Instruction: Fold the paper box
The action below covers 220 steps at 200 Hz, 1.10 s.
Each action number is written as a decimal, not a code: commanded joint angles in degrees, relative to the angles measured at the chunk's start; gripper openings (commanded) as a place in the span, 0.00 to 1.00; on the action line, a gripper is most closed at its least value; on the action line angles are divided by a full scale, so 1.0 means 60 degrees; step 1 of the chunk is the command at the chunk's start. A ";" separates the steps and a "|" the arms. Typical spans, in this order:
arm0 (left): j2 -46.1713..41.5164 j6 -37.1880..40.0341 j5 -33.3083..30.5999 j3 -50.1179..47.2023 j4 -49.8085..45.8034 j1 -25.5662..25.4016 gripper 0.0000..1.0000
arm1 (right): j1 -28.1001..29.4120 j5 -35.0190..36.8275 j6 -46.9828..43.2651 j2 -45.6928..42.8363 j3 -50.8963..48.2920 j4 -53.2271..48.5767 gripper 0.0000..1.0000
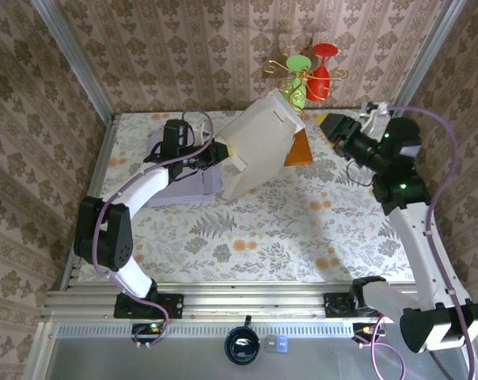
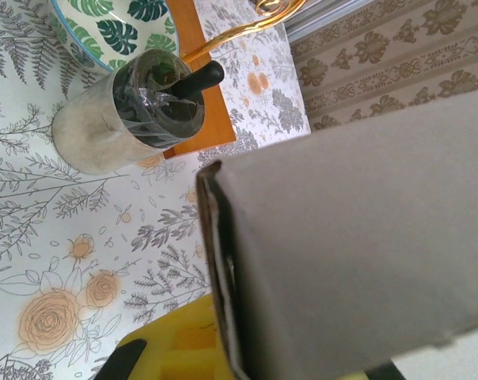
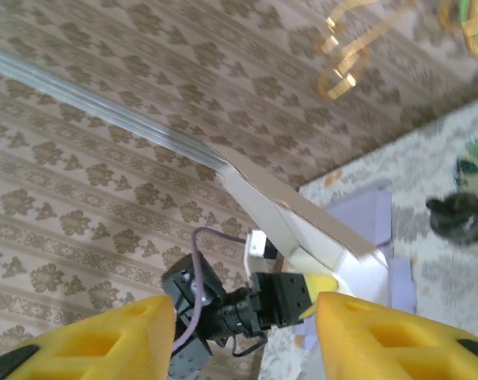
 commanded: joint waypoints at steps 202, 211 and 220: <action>0.0816 0.0845 0.1186 0.1143 -0.0723 0.0068 0.00 | 0.0231 -0.3275 -0.5132 0.4570 0.3763 -0.2508 0.35; 0.0813 0.0828 0.1197 0.1164 -0.0725 0.0060 0.00 | 0.0245 -0.3172 -0.5235 0.4568 0.3773 -0.2597 0.36; 0.0811 0.0822 0.1203 0.1175 -0.0726 0.0055 0.00 | 0.0264 -0.3052 -0.5341 0.4567 0.3799 -0.2660 0.37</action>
